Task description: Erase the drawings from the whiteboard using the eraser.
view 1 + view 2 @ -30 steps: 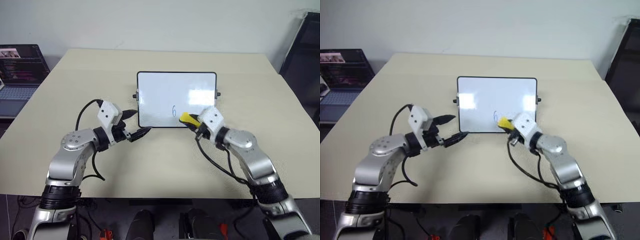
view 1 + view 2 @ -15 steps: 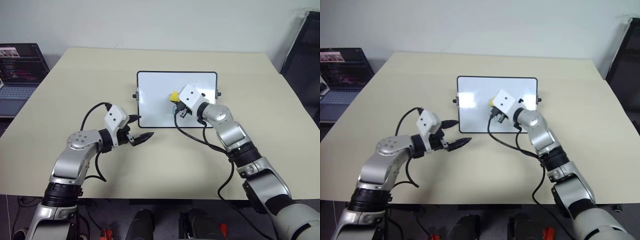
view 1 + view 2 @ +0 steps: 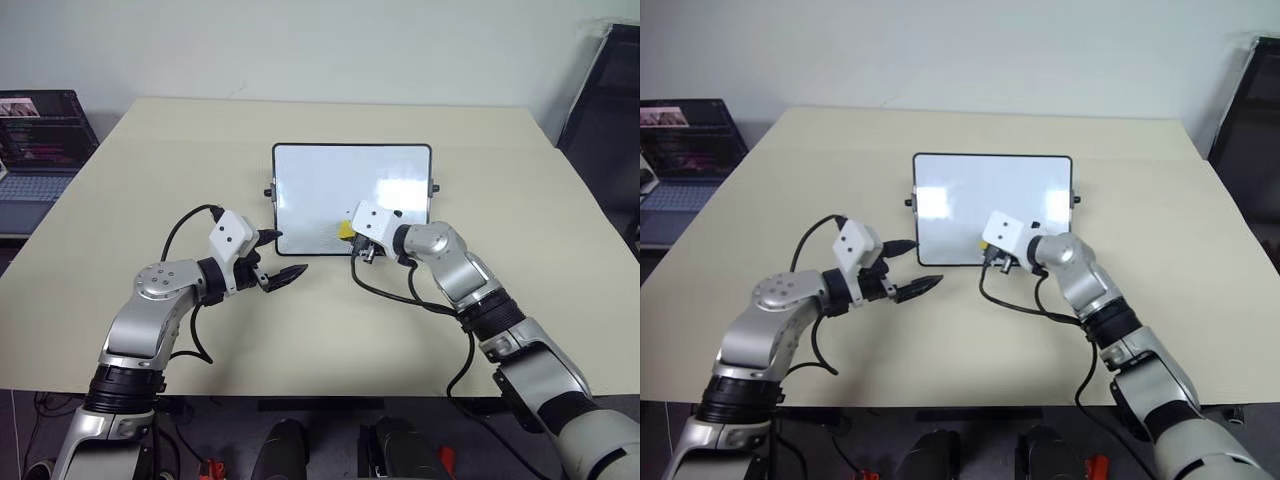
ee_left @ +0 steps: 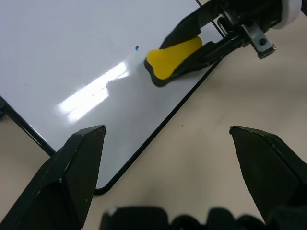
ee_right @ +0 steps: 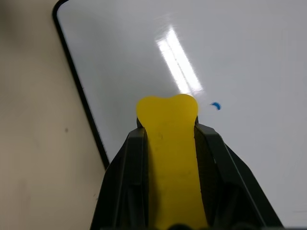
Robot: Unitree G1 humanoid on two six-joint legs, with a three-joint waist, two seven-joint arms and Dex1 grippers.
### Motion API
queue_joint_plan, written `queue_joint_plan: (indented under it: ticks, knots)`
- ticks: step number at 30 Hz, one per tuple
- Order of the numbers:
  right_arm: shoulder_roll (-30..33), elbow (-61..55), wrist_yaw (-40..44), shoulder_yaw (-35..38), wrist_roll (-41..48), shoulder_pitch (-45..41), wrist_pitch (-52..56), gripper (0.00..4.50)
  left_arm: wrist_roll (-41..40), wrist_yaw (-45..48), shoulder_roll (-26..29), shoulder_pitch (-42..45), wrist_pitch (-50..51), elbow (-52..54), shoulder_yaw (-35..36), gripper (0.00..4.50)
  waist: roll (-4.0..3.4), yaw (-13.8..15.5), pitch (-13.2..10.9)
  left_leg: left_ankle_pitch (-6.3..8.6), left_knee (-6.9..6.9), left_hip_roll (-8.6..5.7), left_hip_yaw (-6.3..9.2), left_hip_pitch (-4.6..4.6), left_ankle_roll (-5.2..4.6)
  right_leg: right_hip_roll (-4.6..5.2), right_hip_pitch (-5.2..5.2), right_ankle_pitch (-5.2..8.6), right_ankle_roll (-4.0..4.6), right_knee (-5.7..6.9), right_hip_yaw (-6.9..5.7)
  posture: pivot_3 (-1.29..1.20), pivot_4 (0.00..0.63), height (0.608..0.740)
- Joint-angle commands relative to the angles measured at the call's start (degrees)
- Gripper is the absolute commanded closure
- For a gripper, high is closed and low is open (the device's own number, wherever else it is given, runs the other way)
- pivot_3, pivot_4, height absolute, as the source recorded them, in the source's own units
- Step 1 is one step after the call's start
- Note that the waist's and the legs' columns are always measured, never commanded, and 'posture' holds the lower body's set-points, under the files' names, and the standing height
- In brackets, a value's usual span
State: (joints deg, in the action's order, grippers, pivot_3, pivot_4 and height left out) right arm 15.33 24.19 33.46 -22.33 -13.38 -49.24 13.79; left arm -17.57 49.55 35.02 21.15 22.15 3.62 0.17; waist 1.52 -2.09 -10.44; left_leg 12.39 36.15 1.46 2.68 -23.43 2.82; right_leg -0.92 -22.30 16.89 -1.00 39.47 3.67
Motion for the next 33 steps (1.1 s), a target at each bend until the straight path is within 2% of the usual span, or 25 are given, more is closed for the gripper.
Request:
queue_joint_plan:
  ticks: [1,6,15,17,21,23,33]
  knots:
    - [-0.5,2.6,-6.1,3.7,-1.0,-3.8,-2.2,3.52,0.0,0.2,0.0,1.0,-0.8,1.5,-0.1,0.00,0.00,0.0,0.0,0.00,0.00,-0.01,-0.01,0.02,0.00,0.00,0.00,0.00,0.00,0.05,0.01,0.00,0.150,0.740]
    - [-1.3,4.0,-4.9,2.9,-1.4,-4.4,-2.2,3.52,0.0,0.3,-0.1,1.1,-0.8,1.4,-0.4,0.00,0.00,-0.2,0.0,0.00,-0.02,0.00,-0.02,0.03,0.00,0.00,-0.01,0.01,0.01,0.05,0.01,0.00,0.150,0.740]
    - [3.5,-1.5,7.1,-2.4,-3.1,0.8,2.2,3.52,-0.3,0.1,0.0,0.8,-0.5,1.9,-0.3,0.00,0.00,-0.3,0.0,0.00,0.00,-0.01,-0.01,0.09,0.00,0.00,0.03,0.01,0.01,0.11,0.03,0.00,0.150,0.740]
    - [4.0,-1.9,6.9,-2.7,-4.0,0.7,1.6,3.52,-0.4,0.1,0.0,0.8,-0.3,2.2,-0.3,0.00,0.00,-0.3,0.0,0.00,0.02,-0.02,-0.01,0.14,0.00,-0.01,0.07,0.01,0.00,0.15,0.03,0.00,0.150,0.740]
    - [2.4,1.5,-2.7,0.2,-5.9,-2.7,-2.4,3.52,-0.4,0.2,0.1,0.9,0.2,2.5,-0.6,0.00,0.01,-0.4,0.0,-0.01,0.03,-0.01,-0.08,0.25,0.00,-0.02,0.08,0.01,0.00,0.27,0.09,0.00,0.150,0.740]
    - [2.2,2.3,-4.3,0.8,-5.8,-4.1,-3.3,3.52,-0.1,0.7,0.7,0.5,0.2,2.6,-0.9,0.00,0.01,-0.6,0.0,-0.03,0.03,-0.01,-0.16,0.32,0.00,-0.02,0.06,0.01,0.00,0.38,0.19,0.00,0.150,0.740]
    - [3.4,-5.0,7.0,-4.5,-6.2,0.8,-1.8,3.52,0.0,1.6,1.4,-1.0,0.5,3.3,-0.9,0.00,0.01,-0.9,0.0,-0.02,-0.08,0.00,-0.31,0.33,0.00,-0.02,0.04,0.05,0.04,0.30,0.24,0.00,0.150,0.740]
